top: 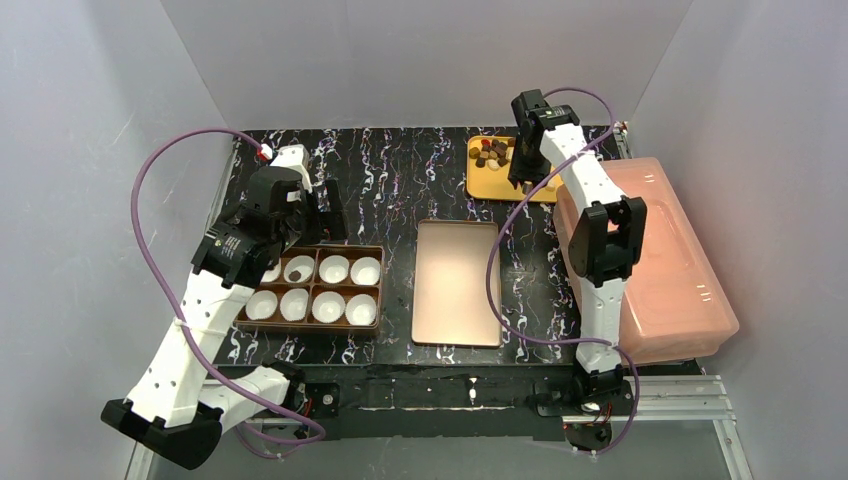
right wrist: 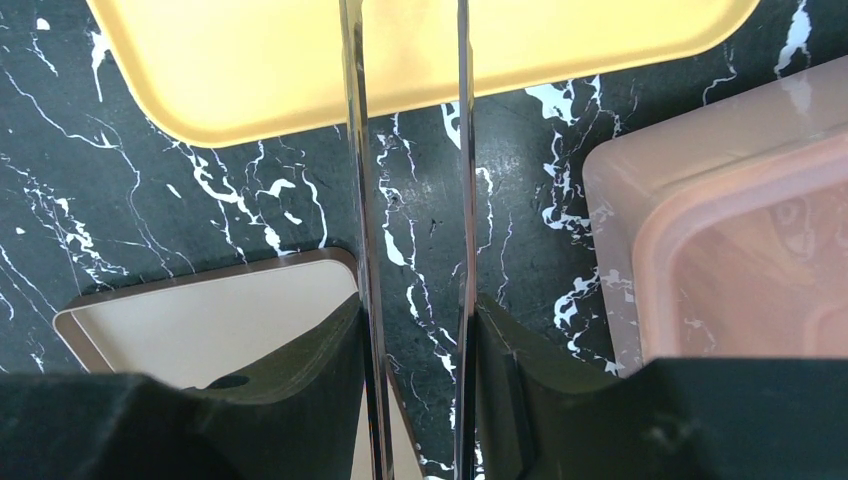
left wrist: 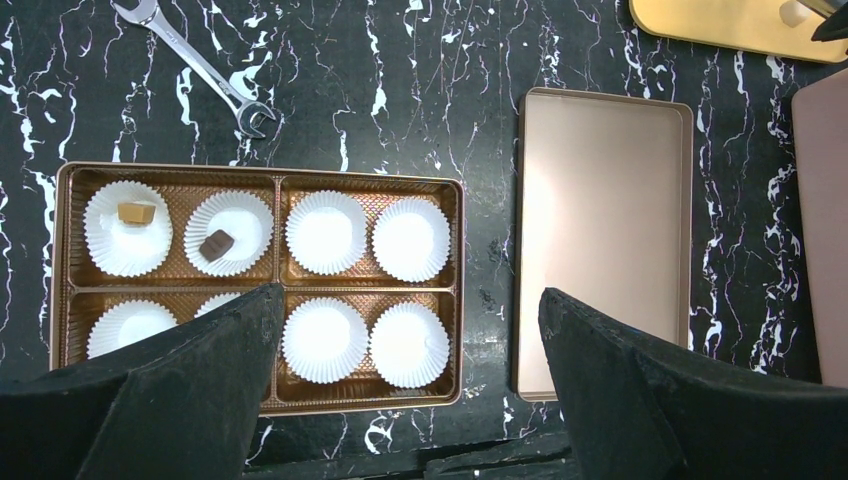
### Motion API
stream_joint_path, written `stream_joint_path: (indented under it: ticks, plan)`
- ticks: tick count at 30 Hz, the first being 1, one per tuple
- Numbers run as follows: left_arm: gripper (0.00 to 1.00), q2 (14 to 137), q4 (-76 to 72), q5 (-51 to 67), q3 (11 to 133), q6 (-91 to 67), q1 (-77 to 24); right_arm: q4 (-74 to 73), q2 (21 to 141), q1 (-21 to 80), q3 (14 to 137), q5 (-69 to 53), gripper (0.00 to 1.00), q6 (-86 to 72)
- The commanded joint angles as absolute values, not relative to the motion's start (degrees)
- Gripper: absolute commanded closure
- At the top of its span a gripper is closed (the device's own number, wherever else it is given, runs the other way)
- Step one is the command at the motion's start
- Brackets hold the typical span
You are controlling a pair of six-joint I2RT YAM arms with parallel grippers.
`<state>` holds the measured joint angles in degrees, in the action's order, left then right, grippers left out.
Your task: Pack the chocolate
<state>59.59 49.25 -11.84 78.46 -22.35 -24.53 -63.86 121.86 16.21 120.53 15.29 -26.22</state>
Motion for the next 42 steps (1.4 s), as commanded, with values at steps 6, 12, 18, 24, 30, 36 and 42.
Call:
stream_joint_path:
  ticks: [6,12,18,24,30,36,42]
  plan:
    - [0.00,59.1,49.6,-12.0,79.1,-21.3,-24.3,-63.4,123.0,13.9,122.4,14.2,0.53,-27.6]
    - [0.00,59.5,49.6,-12.0,79.4,-21.1,-24.4,-62.8,124.5,12.6,123.0,11.3,0.52,-27.3]
    - [0.00,59.7,49.6,-11.8,79.5,-21.3,-24.4,-62.7,125.6,12.4,123.5,9.9,0.52,-26.9]
    - [0.00,59.8,49.6,-11.9,79.5,-21.4,-24.3,-62.5,124.7,12.4,122.4,9.1,0.58,-27.1]
    - [0.00,60.0,49.4,-11.5,79.6,-21.7,-24.3,-63.0,123.2,12.4,122.2,8.9,0.65,-27.2]
    - [0.00,60.2,49.3,-11.4,79.7,-22.0,-24.4,-63.3,121.4,12.5,122.8,8.0,0.69,-27.2]
    - [0.00,60.1,49.3,-11.5,79.4,-22.1,-24.3,-63.6,120.4,13.0,123.0,7.7,0.69,-27.1]
